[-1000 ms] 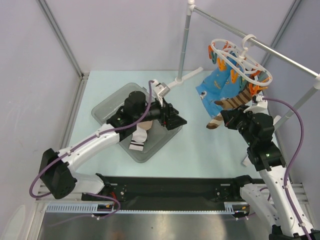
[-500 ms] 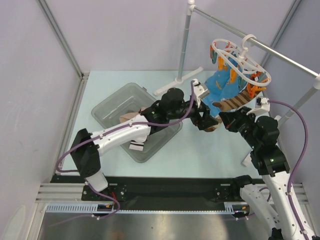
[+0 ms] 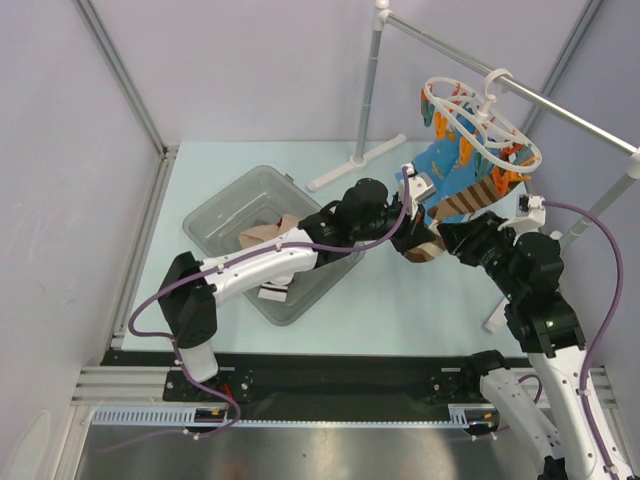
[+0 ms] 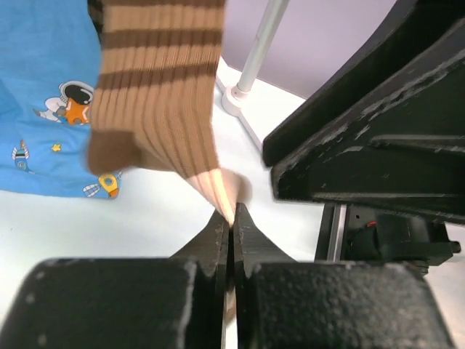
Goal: Remove the socks clipped to the hanger
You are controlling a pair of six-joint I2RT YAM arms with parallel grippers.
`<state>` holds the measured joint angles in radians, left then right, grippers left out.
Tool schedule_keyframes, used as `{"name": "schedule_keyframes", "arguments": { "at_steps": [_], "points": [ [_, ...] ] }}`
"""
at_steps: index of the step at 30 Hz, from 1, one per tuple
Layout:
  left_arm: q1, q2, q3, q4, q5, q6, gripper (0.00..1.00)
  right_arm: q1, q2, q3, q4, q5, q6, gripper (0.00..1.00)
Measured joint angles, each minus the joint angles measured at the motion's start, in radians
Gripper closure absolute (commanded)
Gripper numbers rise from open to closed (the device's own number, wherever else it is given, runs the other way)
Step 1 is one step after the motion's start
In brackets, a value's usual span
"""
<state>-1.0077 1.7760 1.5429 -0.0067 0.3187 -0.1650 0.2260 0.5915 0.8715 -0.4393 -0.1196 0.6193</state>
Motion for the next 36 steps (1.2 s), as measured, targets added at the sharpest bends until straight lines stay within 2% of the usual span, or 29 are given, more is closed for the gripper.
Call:
{"name": "schedule_keyframes", "arguments": {
  "at_steps": [6, 11, 17, 22, 26, 36],
  "points": [
    [0.006, -0.001, 0.012, -0.019, -0.003, -0.026, 1.00, 0.000, 0.075, 0.232, -0.193, 0.200, -0.089, 0.55],
    [0.018, -0.005, 0.012, -0.019, -0.002, -0.055, 1.00, -0.007, 0.130, 0.432, -0.274, 0.364, -0.163, 0.51],
    [0.034, -0.015, 0.008, -0.019, -0.001, -0.081, 1.00, -0.027, 0.290, 0.735, -0.364, 0.452, -0.258, 0.41],
    [0.051, -0.045, -0.032, -0.013, 0.007, -0.103, 1.00, -0.106, 0.394, 0.822, -0.393, 0.396, -0.306, 0.30],
    [0.076, -0.068, -0.068, -0.002, 0.026, -0.126, 1.00, -0.213, 0.468, 0.853, -0.431, 0.261, -0.322, 0.28],
    [0.098, -0.090, -0.090, 0.027, 0.041, -0.150, 1.00, -0.290, 0.506, 0.806, -0.424, 0.060, -0.319, 0.31]
  ]
}}
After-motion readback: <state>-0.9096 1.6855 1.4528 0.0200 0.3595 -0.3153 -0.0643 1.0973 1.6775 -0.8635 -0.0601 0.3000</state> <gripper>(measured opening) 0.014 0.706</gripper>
